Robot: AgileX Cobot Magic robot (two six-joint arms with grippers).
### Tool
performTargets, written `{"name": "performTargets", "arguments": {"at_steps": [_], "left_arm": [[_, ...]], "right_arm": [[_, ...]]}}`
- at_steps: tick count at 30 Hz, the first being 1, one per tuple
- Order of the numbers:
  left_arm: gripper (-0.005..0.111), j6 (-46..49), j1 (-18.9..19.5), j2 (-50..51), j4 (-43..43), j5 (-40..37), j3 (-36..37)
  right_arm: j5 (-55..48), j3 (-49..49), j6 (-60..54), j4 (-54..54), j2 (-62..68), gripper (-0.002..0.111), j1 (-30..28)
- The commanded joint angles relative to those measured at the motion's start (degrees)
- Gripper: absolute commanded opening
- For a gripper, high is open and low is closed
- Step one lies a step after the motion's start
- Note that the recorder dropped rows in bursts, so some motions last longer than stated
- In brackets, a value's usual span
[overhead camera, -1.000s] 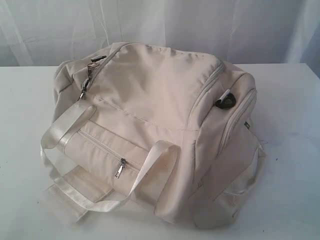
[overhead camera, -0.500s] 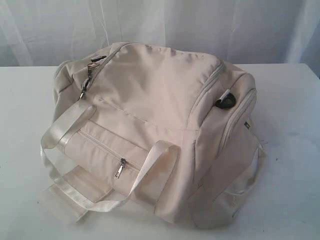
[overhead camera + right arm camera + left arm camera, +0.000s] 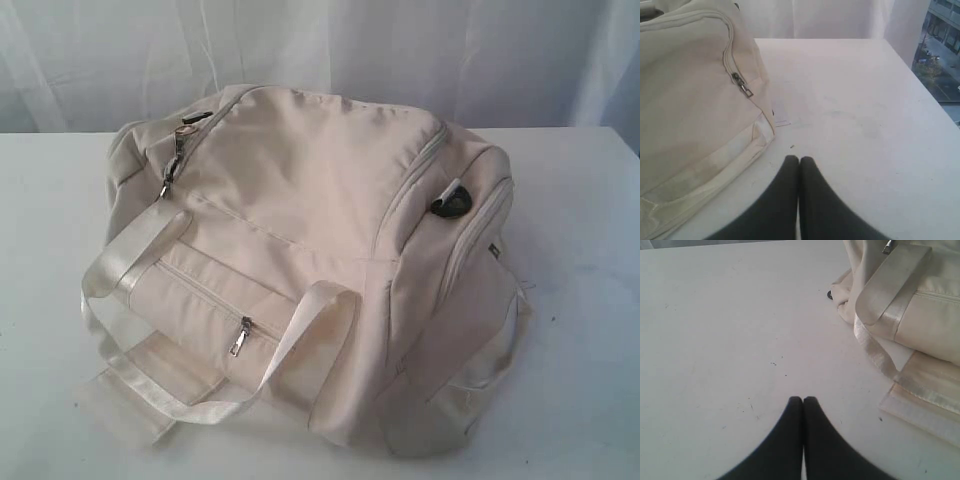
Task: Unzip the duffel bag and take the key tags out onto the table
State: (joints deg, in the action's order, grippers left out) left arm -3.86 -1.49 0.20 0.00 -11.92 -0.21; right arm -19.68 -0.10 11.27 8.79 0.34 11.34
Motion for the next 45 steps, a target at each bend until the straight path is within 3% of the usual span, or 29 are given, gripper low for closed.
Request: {"name": "performTargets", "arguments": {"at_steps": [1,6,12,21,30,36,41,45], "left_arm": [[0.000,0.2,0.2,-0.2,0.3,-0.1,0.2],[0.000,3.9,0.2,-0.2,0.5,1.7,0.2],[0.000,6.6,0.2,-0.2,0.5,14.3,0.2],[0.000,6.6,0.2,-0.2,0.5,17.1,0.2],[0.000,0.9,0.2,-0.2,0.5,33.6,0.2],[0.000,-1.6,0.2,-0.2,-11.4,50.1,0.2],[0.000,3.2,0.2,3.1,-28.4,48.8,-3.6],[0.000,5.4,0.2,10.6,-30.4,45.9,-10.2]], "right_arm": [[0.4,0.1,-0.5,0.0,-0.3,0.000,0.2],[0.9,0.1,-0.7,0.0,-0.3,0.000,0.2],[7.1,0.1,-0.7,0.0,-0.3,0.000,0.2],[18.1,0.1,-0.9,-0.1,-0.3,0.000,0.2],[20.9,0.1,-0.5,-0.2,-0.3,0.000,0.2],[24.4,0.1,-0.4,-0.2,-0.3,0.000,0.2],[30.9,0.1,2.4,-0.5,-0.3,0.000,0.2],[33.7,0.1,14.4,-3.7,-0.3,0.000,0.2]]}}
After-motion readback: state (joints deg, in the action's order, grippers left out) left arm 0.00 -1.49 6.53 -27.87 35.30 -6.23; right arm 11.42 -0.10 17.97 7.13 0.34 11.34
